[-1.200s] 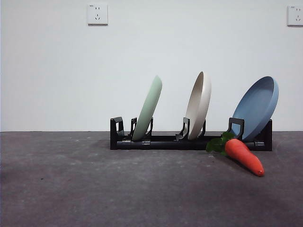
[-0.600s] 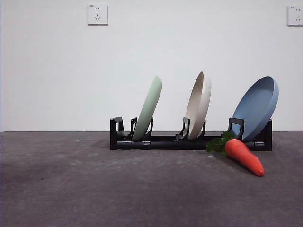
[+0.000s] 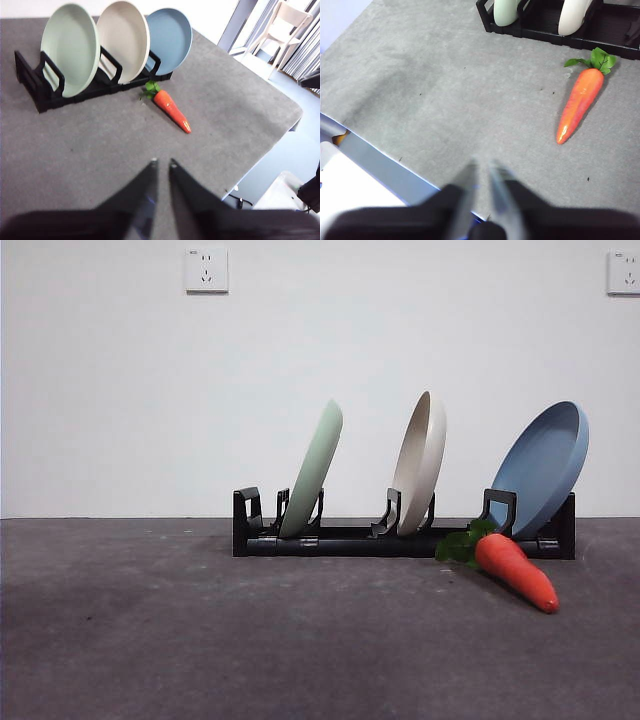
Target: Take the green plate from the plate rack,put the plate on the table,take the carrot from the table,put the carrot in the plate
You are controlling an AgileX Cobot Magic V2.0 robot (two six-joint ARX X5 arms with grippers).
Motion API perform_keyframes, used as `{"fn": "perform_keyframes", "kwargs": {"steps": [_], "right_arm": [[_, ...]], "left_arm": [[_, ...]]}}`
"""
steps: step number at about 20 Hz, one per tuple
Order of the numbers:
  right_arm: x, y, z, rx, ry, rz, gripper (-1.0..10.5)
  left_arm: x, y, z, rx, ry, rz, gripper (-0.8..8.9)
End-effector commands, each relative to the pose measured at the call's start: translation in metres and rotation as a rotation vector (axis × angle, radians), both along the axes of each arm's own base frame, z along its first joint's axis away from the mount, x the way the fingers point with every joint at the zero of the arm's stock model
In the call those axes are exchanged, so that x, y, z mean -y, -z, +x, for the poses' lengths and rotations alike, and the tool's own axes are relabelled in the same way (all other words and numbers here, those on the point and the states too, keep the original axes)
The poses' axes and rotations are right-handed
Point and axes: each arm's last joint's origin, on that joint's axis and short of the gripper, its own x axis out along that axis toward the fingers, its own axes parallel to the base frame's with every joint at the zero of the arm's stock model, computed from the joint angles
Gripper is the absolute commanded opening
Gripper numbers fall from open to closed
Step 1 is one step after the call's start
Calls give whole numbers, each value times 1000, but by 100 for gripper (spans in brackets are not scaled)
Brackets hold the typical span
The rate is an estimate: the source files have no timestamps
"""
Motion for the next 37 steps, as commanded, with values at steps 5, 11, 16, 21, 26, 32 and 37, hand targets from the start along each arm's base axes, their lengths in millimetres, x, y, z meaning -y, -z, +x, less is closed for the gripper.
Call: {"fn": "perform_keyframes", "kwargs": {"steps": [5,11,16,21,26,32,37], "right_arm": [[0,-1,0,2,0,3,661],[0,-1,0,0,2,5,661],[0,-1,0,-1,3,5,661],[0,-1,0,-1,3,5,661],[0,-1,0,-4,3,4,661],[0,0,0,-5,5,2,661],[0,1,-1,-20,5,0,660]], "left_arm": [[0,-1,3,23,1,5,597],[5,-10,27,47,9,-20,597],[26,-35,75,77,74,-10,597],[74,-46,143,104,79,58,597],[124,-34,217,126,45,127,597],[166,16,292,77,35,166,596],[180,64,322,56,3,195,593]]}}
